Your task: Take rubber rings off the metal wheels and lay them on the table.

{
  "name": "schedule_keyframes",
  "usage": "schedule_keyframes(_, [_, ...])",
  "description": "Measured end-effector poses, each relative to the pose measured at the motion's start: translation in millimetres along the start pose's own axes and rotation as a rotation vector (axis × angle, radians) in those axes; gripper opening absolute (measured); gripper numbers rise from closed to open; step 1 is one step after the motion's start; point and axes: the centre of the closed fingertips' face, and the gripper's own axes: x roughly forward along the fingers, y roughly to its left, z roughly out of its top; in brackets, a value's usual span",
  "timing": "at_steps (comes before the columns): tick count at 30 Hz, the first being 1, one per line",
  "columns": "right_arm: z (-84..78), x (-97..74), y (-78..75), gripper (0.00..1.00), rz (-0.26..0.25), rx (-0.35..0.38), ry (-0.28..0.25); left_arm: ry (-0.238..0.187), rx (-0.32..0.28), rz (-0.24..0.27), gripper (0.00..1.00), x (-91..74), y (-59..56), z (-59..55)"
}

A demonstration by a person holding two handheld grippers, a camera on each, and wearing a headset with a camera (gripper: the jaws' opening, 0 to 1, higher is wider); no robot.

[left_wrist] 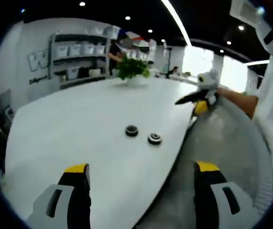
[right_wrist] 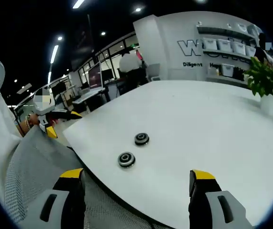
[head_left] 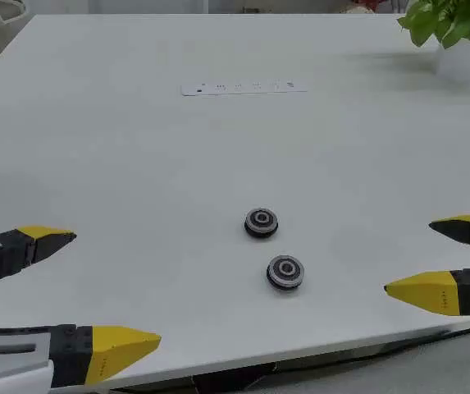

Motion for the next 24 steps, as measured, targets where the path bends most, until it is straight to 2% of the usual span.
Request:
schedule_keyframes(4, [-2.4,0.4,1.4,0.90,0.006,-0.006,0.017,-0.011,-0.019,-0.006,0.89,-0.4,-2.0,-1.2])
schedule_keyframes(7, [-4.4,1.5,3.3,0.90,0.013,-0.022,0.033,0.001,-0.008,-0.009,0.89,0.5,-3.8,-4.0])
schedule_keyframes(11, [-3.1,1.0,2.7,0.90,0.009,-0.019,0.024,0.002,0.000,-0.003,0.90,0.9,-4.9,-2.7])
schedule_keyframes(12, [-2.8,0.8,2.5,0.90,0.009,-0.018,0.022,-0.008,-0.002,-0.017,0.90,1.4,-7.8,-0.4])
schedule_keyframes(14, [-0.6,0.7,2.4,0.90,0.010,-0.013,0.010,-0.001,0.012,-0.035,0.89,1.1,-11.1,-0.4])
schedule_keyframes(15, [0.2,0.6,2.8,0.90,0.014,-0.006,0.005,0.017,0.044,-0.017,0.89,-0.5,-8.4,-1.6])
schedule_keyframes(17, [-0.9,0.9,3.2,0.90,0.014,-0.007,0.012,0.008,0.055,0.019,0.90,-2.9,-2.7,0.5])
schedule_keyframes(19, [-2.9,1.4,4.3,0.90,0.015,-0.023,0.026,-0.013,0.013,0.000,0.90,-3.1,-4.1,1.8])
schedule_keyframes(20, [-2.6,1.5,4.2,0.90,0.014,-0.024,0.026,-0.012,0.010,-0.010,0.90,-3.2,-4.9,1.0])
schedule_keyframes(22, [-2.4,1.4,2.7,0.90,0.007,-0.020,0.024,0.012,0.027,-0.009,0.89,-4.5,-4.0,-2.3])
schedule_keyframes(23, [-2.6,1.3,2.3,0.90,0.004,-0.019,0.025,0.031,0.066,0.013,0.89,-7.0,-0.1,-4.1])
schedule_keyframes(24, [-2.7,1.2,2.3,0.90,0.004,-0.021,0.025,0.032,0.075,0.021,0.90,-7.9,0.9,-3.9])
